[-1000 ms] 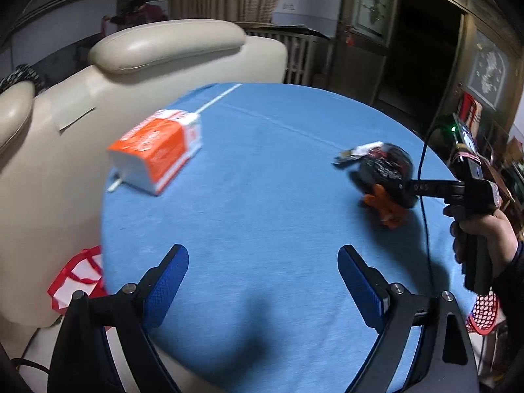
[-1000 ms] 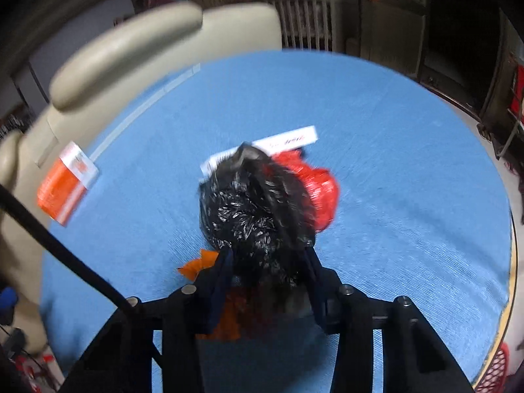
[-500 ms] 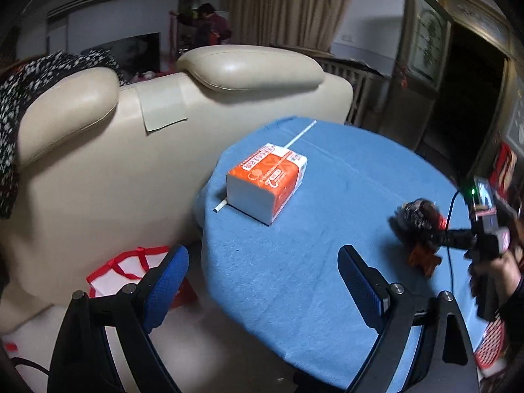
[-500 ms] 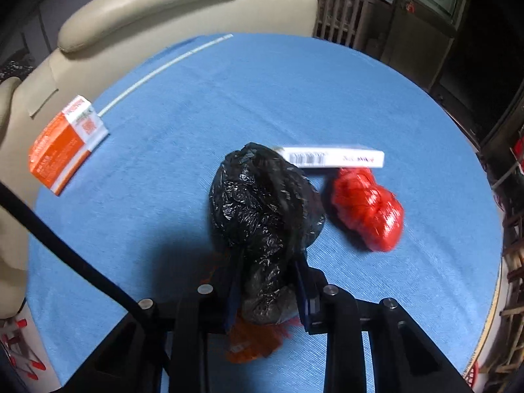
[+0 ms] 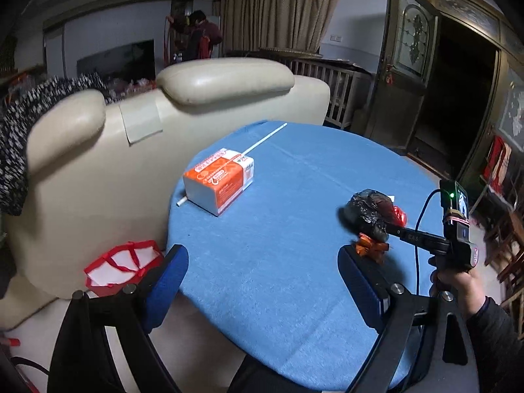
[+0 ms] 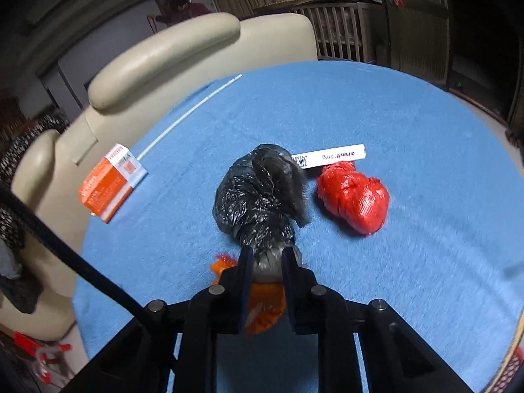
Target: Collect trash
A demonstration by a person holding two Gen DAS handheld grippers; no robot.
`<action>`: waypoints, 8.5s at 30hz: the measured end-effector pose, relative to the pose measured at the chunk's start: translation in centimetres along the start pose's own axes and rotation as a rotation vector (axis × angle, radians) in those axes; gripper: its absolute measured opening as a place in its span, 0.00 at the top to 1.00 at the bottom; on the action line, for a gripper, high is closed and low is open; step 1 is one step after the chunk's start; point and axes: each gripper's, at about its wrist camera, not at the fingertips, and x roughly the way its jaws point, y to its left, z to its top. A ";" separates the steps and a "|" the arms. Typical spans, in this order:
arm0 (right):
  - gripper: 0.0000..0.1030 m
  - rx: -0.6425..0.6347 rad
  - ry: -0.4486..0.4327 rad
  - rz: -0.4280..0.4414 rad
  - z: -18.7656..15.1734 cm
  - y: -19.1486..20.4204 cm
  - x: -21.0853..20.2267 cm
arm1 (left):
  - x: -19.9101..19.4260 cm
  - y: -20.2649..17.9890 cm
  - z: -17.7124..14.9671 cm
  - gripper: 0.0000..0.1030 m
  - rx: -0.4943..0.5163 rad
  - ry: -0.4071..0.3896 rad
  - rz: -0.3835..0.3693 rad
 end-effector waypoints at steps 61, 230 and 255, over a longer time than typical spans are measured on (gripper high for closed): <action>0.32 0.182 -0.055 0.092 -0.5 -8.7 -2.6 | 22.3 -14.7 -3.6 0.34 0.256 0.314 -0.126; 0.28 0.873 -0.358 -0.594 -27.8 -25.0 -28.1 | 8.6 -47.8 -16.2 0.22 0.946 0.473 -0.772; 0.28 0.572 -0.256 -0.421 -15.8 -16.0 -19.8 | 16.5 -23.9 -4.3 0.21 0.390 0.378 -0.527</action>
